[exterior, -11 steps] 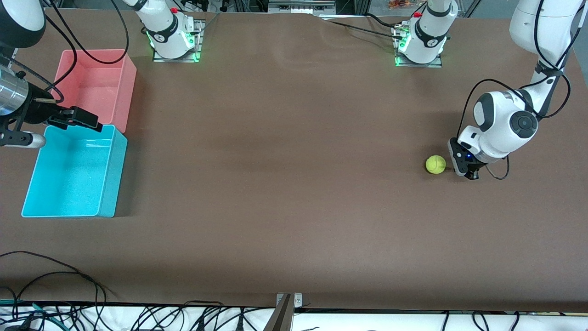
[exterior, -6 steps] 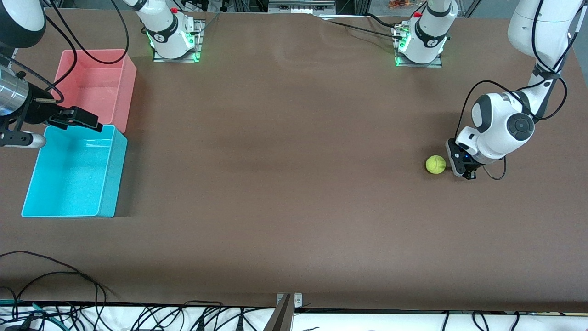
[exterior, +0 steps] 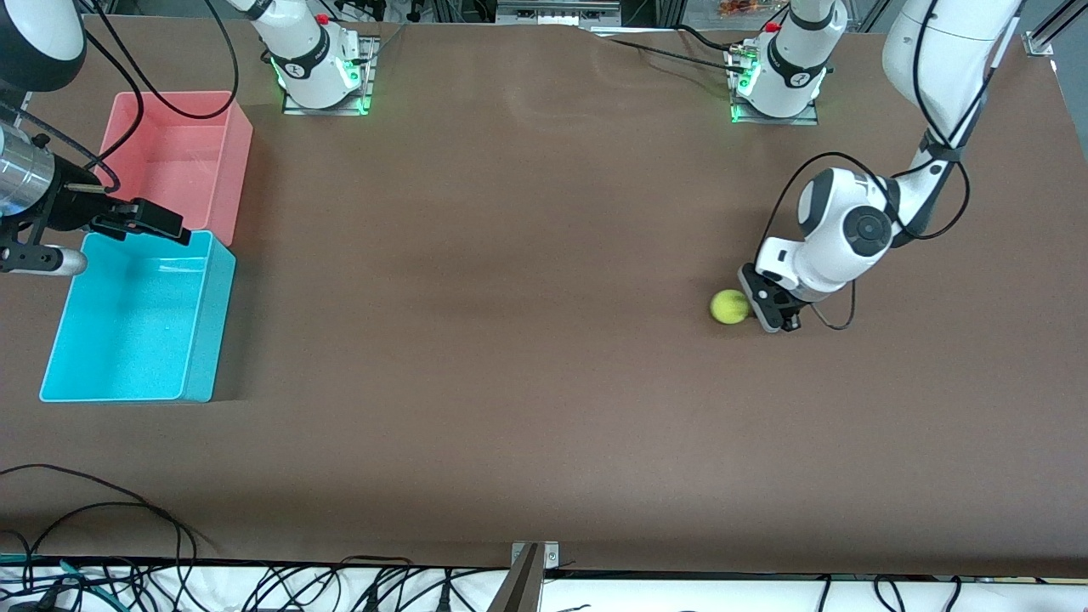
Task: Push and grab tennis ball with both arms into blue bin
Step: 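Push the tennis ball with the left gripper toward the cyan bin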
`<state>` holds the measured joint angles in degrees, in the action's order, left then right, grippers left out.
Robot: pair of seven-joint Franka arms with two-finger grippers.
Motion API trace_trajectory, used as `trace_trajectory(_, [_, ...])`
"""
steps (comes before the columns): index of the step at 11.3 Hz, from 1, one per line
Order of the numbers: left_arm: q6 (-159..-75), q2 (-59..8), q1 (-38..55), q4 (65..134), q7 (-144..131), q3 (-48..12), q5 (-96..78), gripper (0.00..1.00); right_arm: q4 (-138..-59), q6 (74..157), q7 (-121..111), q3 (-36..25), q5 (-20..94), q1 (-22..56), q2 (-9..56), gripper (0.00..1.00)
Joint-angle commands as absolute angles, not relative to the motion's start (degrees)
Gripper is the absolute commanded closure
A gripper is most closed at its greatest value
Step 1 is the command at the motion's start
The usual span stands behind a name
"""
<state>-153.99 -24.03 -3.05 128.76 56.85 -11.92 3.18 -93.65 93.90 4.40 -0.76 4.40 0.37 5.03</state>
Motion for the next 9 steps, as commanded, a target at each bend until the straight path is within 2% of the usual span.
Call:
trace_trajectory(1, [-152.05,-23.74,-5.97,127.44,59.84,-11.08,3.52,1.0,-92.37,93.16,4.31,-0.79,4.13,0.53,5.62,0.0])
trace_trajectory(3, [-151.79,-20.06,-5.98,128.4,59.51,-9.15,3.43,1.0,-92.46,93.16,3.87,-0.79,4.04,0.53,5.63,0.0])
trace_trajectory(4, [-148.65,-16.73,-5.37,128.67,59.5,-7.66,3.25,0.76,-92.46,93.16,2.91,-0.79,3.96,0.53,5.71,0.0])
trace_trajectory(5, [-143.58,-13.74,-3.62,128.32,59.85,-4.51,3.08,0.01,-92.55,93.08,0.64,-0.7,3.96,0.61,5.71,0.0])
trace_trajectory(6, [-140.74,-12.06,-2.39,127.89,59.68,-1.52,2.38,0.0,-92.55,93.08,-0.08,-0.7,3.96,0.62,5.71,0.0])
trace_trajectory(7, [-140.8,-10.91,-0.81,128.58,58.46,-1.32,2.37,0.0,-92.64,92.99,-1.22,-0.7,3.96,0.62,5.71,0.0])
trace_trajectory(9, [-140.01,-1.54,-0.35,132.44,57.74,-1.41,2.64,0.0,-92.64,92.99,-9.19,-0.7,3.96,1.4,5.71,0.0])
